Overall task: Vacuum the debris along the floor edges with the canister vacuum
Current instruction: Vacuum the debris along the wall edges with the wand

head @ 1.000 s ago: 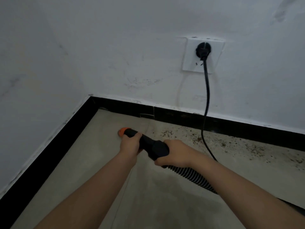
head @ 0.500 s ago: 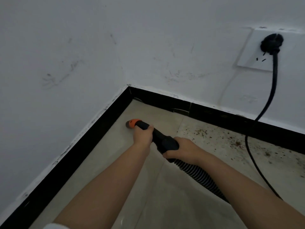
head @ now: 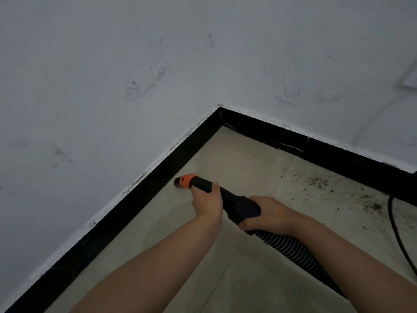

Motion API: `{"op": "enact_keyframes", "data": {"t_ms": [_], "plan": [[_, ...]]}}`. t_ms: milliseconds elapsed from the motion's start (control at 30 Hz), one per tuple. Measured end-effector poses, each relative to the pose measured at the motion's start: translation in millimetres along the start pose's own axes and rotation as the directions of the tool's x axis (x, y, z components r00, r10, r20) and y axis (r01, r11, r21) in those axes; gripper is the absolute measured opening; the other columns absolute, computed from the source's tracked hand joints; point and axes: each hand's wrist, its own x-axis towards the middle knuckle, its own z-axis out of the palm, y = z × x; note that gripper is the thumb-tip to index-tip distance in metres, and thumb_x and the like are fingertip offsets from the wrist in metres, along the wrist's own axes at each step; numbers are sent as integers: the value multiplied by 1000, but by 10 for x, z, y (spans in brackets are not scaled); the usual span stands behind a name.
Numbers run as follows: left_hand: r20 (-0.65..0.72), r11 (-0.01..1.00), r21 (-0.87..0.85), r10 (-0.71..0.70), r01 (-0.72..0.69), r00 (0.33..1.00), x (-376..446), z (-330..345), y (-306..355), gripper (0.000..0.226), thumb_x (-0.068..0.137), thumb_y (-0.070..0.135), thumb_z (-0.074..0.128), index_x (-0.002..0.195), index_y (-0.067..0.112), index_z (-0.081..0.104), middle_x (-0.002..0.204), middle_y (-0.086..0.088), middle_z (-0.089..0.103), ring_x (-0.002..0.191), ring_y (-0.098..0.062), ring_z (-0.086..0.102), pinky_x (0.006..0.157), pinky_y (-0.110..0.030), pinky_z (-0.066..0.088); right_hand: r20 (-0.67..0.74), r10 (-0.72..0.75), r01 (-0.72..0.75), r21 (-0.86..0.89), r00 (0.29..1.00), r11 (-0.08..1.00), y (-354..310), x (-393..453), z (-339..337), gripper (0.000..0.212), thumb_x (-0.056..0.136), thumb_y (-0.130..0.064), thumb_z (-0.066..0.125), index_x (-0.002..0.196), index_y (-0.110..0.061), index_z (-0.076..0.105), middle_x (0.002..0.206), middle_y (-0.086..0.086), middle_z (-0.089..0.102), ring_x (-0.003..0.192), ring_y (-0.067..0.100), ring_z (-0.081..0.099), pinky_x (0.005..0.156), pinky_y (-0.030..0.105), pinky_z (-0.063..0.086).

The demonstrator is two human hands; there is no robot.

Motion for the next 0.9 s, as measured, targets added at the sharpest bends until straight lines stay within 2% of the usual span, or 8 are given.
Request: {"op": "enact_keyframes", "data": {"t_ms": [100,233,367,467,600,667,767,900], "plan": [[-23,1000,-17,0,0,1000,-7,-124,-46,55,95,18,50,144,8,27,134,-16,48,119,-30,50,99,-32,39,41,-21,21,-5,999,1000,-64,3,74,25,76,-26,73,84,-26,49,86,-7,55,72,5,54,60,16,46],[-67,998,-50,-41,38,997,-76,-336,-167,57,95,17,49,145,9,24,135,-17,47,120,-31,50,105,-36,39,127,-25,38,-97,992,995,-124,-16,182,29,76,-28,73,94,-22,51,88,-7,54,77,7,55,70,24,49],[-127,993,-90,-81,69,989,-169,-590,-320,62,95,19,49,148,9,17,140,-17,42,123,-31,47,108,-39,36,241,-57,107,-197,969,975,-249,-51,298,27,77,-27,72,80,-29,45,83,-10,52,71,2,51,61,15,44],[-185,986,-136,-123,99,975,-251,-776,-388,65,96,18,47,148,10,10,140,-17,40,125,-31,45,107,-35,34,323,-64,154,-258,944,954,-401,-45,381,27,77,-27,72,79,-28,46,82,-9,53,70,3,51,62,18,43],[-213,955,-252,-215,159,953,-311,-911,-418,56,95,18,46,144,5,21,128,-19,48,116,-32,50,106,-42,38,407,-48,197,-335,912,921,-644,-85,405,27,75,-31,73,79,-28,47,83,-8,54,72,6,53,64,21,45],[-201,943,-285,-237,175,950,-363,-916,-425,52,95,18,45,141,3,25,121,-18,50,115,-32,50,106,-44,38,406,-42,207,-373,913,905,-731,-164,373,27,74,-31,72,79,-27,47,83,-8,54,71,6,53,62,21,45],[-159,942,-301,-204,149,966,-405,-874,-413,58,96,18,43,147,9,17,133,-19,45,119,-33,48,107,-46,37,366,-49,205,-403,929,892,-715,-308,345,28,73,-31,72,79,-25,45,81,-6,54,68,6,52,58,20,44],[69,961,-238,-129,142,989,-297,-637,-273,57,98,19,42,149,14,15,141,-17,40,122,-32,47,102,-41,42,107,-38,73,-340,994,938,-442,-371,360,32,72,-36,70,81,-21,43,82,-4,53,72,12,54,61,26,45]]}}
